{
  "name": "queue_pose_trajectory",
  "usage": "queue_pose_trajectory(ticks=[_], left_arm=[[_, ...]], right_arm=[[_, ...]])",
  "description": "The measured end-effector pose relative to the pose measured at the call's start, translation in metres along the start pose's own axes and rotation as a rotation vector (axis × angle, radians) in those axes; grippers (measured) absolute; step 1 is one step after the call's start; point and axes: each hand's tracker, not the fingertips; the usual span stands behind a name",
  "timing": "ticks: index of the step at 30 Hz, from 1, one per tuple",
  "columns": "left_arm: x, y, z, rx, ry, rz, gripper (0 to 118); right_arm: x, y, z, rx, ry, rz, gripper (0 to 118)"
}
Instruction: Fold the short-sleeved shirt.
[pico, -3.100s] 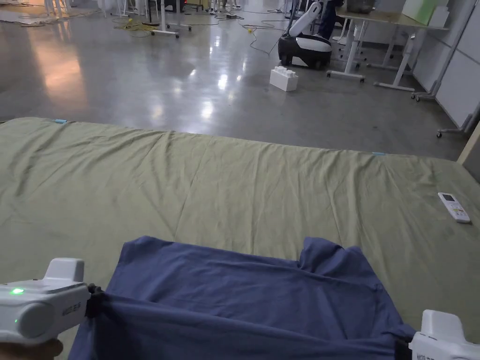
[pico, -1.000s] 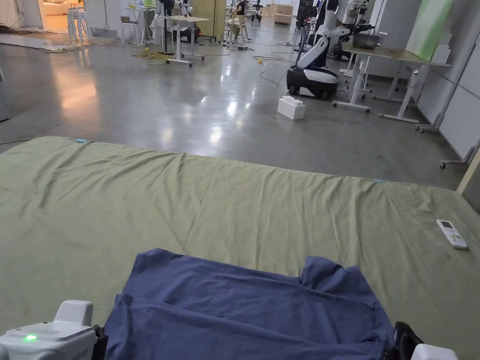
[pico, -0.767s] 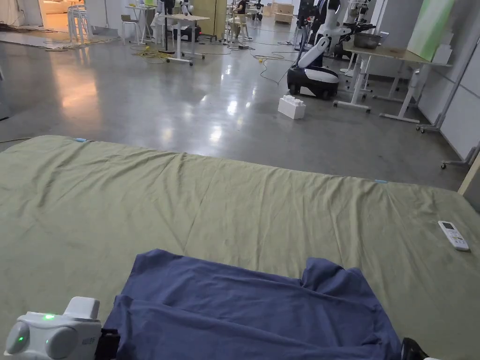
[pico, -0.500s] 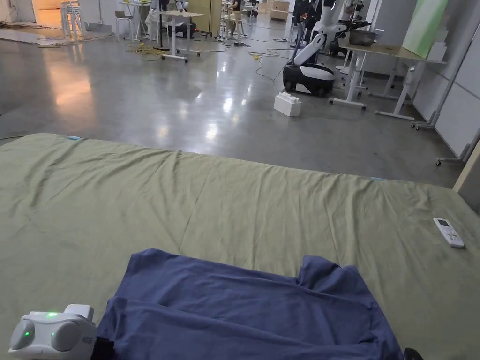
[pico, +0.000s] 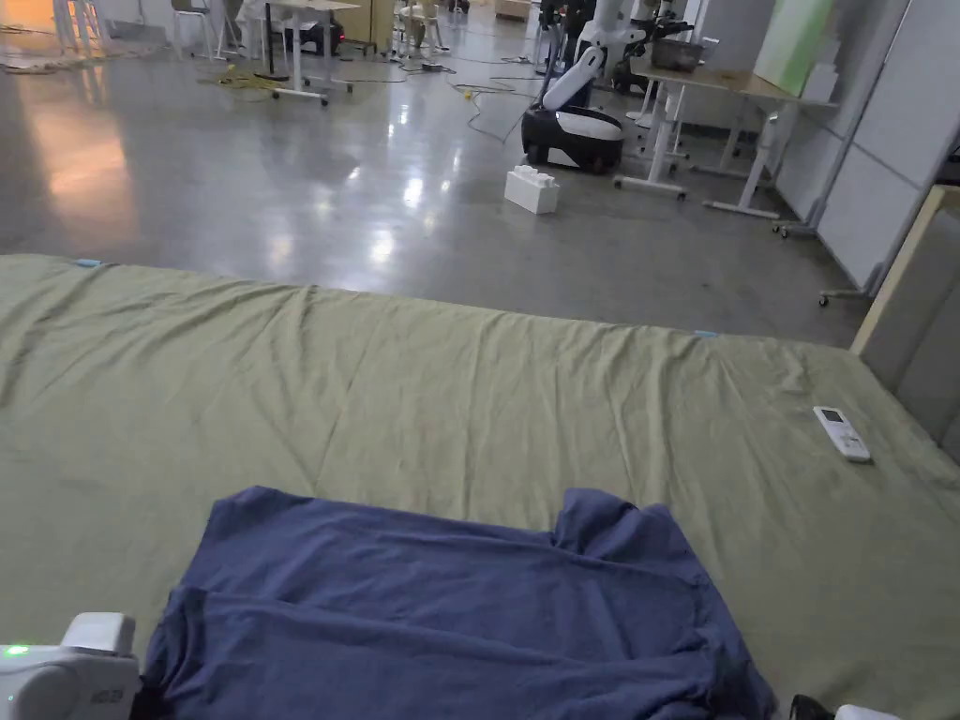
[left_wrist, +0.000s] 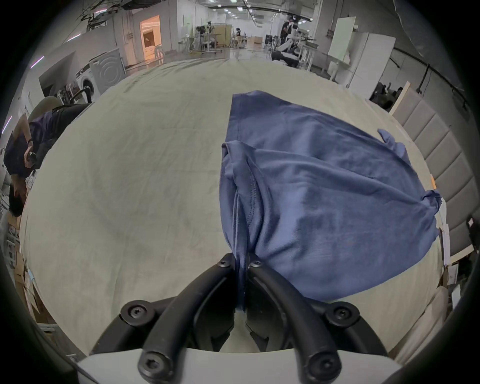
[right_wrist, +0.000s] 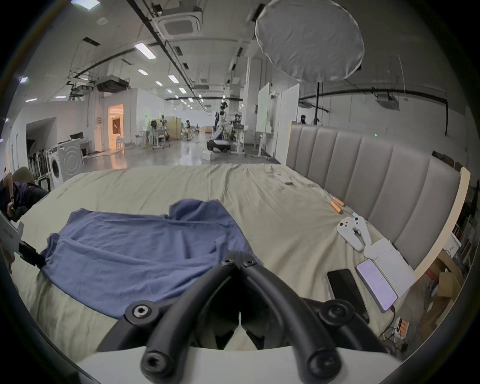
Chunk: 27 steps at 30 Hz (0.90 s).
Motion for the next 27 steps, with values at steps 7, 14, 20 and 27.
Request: queue_pose_trajectory(ticks=[7,14,20,27], left_arm=[[-0.001,0.002,0.028,0.071,-0.017,0.010,6],[0.012,-0.003,0.033,0.060,-0.003,-0.001,6],[0.013,-0.010,0.031,0.042,-0.001,0.013,6],[0.012,-0.016,0.020,0.022,-0.005,0.009,6]], right_arm=[[0.039,0.001,-0.058,-0.277,0.076,-0.019,12],[0.026,-0.003,-0.110,-0.471,0.182,-0.009,71],[0.003,-0.023,-0.134,-0.613,0.142,0.097,82],[0.005,-0.050,-0.126,-0.593,0.144,0.082,63]])
